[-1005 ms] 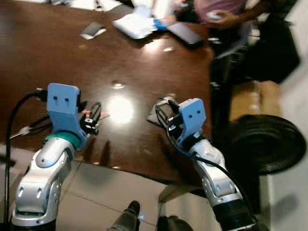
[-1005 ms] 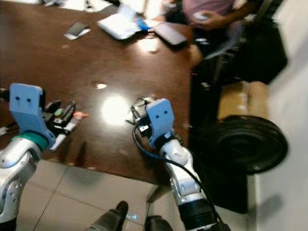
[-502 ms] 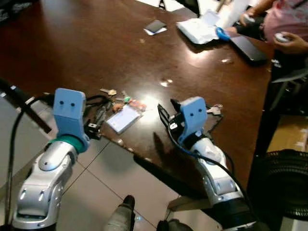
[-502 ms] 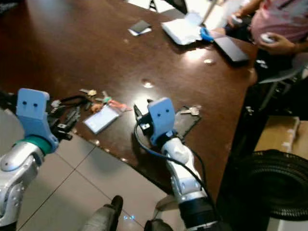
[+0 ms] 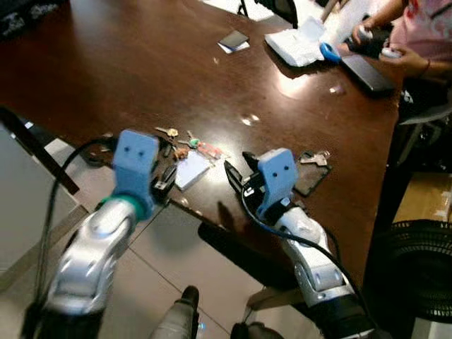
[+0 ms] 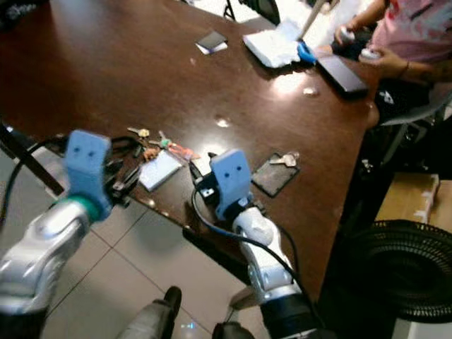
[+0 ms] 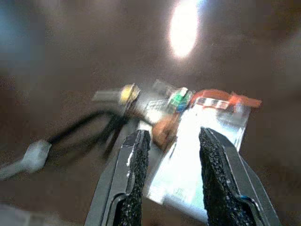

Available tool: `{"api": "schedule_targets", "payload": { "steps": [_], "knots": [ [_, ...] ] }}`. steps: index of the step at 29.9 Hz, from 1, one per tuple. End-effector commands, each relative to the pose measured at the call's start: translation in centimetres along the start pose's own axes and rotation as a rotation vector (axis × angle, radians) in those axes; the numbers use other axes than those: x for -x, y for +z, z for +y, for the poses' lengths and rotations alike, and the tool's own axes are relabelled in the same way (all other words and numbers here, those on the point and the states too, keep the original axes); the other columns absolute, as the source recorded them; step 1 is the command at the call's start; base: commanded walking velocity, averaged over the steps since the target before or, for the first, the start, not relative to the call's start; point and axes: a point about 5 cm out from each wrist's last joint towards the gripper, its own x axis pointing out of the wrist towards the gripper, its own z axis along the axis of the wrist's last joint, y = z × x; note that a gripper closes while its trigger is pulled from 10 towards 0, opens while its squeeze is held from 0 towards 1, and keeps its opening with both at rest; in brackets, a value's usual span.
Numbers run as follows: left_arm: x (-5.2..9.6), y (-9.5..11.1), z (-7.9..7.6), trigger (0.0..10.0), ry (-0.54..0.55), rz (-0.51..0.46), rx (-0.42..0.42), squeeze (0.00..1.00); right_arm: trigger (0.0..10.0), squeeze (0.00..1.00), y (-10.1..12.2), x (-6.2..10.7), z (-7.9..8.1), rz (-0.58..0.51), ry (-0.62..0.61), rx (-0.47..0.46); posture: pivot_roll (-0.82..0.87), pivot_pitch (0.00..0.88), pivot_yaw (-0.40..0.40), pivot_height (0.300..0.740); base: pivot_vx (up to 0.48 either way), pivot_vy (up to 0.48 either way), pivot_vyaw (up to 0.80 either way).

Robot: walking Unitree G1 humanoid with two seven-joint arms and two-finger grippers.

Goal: Hang keys on a hook

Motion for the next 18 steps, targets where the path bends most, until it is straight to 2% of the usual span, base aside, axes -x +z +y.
{"api": "schedule_targets", "payload": {
  "steps": [1, 3, 8, 10, 12, 14, 18],
  "knots": [
    [-0.4, -1.0, -0.5, 10.0, 0.006, 0.034, -0.034, 0.0, 10.0, 0.0, -0.8, 0.4, -0.4, 0.032, -0.022, -0.003, 0.14, 0.167, 0.049, 0.74, 0.0, 0.0, 0.0],
    [-1.7, -1.0, -0.9, 10.0, 0.015, 0.052, -0.078, 0.0, 10.0, 0.0, -0.9, 0.6, -0.8, 0.04, -0.037, 0.001, 0.12, 0.175, 0.058, 0.74, 0.0, 0.0, 0.0],
    [-2.6, -1.1, -1.1, 10.0, -0.004, 0.073, -0.076, 0.0, 10.0, 0.0, -1.3, 1.0, -1.1, 0.057, -0.05, 0.009, 0.11, 0.184, 0.063, 0.74, 0.0, 0.0, 0.0],
    [-3.4, -0.9, -1.7, 10.0, -0.044, 0.074, -0.087, 0.0, 10.0, 0.0, -1.9, 1.2, -1.8, 0.084, -0.068, 0.024, 0.11, 0.192, 0.07, 0.74, 0.0, 0.0, 0.0],
    [-3.4, -0.9, -1.7, 10.0, -0.044, 0.074, -0.087, 0.0, 10.0, 0.0, -1.9, 1.2, -1.8, 0.084, -0.068, 0.024, 0.11, 0.192, 0.07, 0.74, 0.0, 0.0, 0.0],
    [-4.3, -0.4, -2.6, 10.0, -0.076, 0.062, -0.117, 0.0, 10.0, 0.0, -2.2, 1.2, -2.5, 0.102, -0.087, 0.042, 0.1, 0.2, 0.077, 0.74, 0.0, 0.0, 0.0],
    [-5.3, 0.2, -3.5, 10.0, -0.093, 0.034, -0.162, 0.0, 10.0, 0.0, -2.3, 1.3, -3.1, 0.109, -0.101, 0.054, 0.08, 0.207, 0.082, 0.74, 0.0, 0.0, 0.0]
  ]
}}
